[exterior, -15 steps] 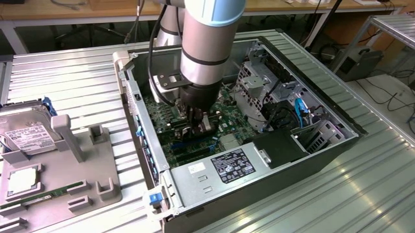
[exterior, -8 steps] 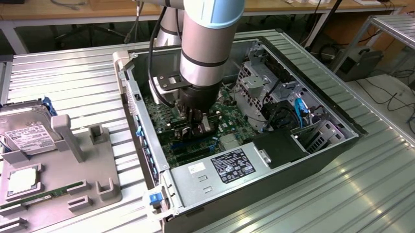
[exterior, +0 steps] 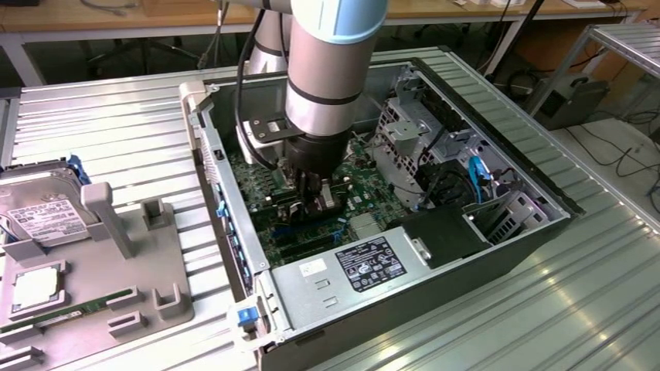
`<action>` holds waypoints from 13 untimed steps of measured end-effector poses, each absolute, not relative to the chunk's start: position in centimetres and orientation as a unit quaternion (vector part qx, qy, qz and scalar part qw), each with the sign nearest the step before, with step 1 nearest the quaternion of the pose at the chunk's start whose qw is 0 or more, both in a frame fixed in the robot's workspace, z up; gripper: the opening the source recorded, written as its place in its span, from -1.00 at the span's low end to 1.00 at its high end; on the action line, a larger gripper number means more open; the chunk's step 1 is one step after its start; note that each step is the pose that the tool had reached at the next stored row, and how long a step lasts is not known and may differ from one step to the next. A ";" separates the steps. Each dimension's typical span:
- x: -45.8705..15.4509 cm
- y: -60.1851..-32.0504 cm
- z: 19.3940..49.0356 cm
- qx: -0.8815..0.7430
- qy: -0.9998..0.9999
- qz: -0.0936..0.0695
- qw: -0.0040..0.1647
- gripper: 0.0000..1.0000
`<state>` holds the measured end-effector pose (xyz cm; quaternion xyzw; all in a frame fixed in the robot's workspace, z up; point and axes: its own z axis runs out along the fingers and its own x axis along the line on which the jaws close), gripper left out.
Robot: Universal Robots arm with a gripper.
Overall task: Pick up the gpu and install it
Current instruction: 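Insert the gpu into the slot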
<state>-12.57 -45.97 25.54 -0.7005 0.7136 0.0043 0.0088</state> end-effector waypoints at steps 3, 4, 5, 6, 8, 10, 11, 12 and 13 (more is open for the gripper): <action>-12.6 -45.7 25.6 -0.701 0.713 0.004 0.009 -0.47; -12.6 -45.6 25.7 -0.701 0.713 0.004 0.009 -0.47; -12.6 -45.6 25.7 -0.701 0.713 0.004 0.010 -0.47; -12.6 -45.5 25.7 -0.701 0.713 0.004 0.010 -0.47; -12.6 -45.5 25.8 -0.701 0.713 0.004 0.009 -0.47; -12.6 -45.5 25.8 -0.701 0.713 0.004 0.009 -0.47; -12.6 -45.5 25.8 -0.701 0.713 0.004 0.009 -0.47; -12.6 -45.6 25.8 -0.701 0.713 0.004 0.009 -0.47; -12.6 -45.6 25.8 -0.701 0.713 0.004 0.009 -0.47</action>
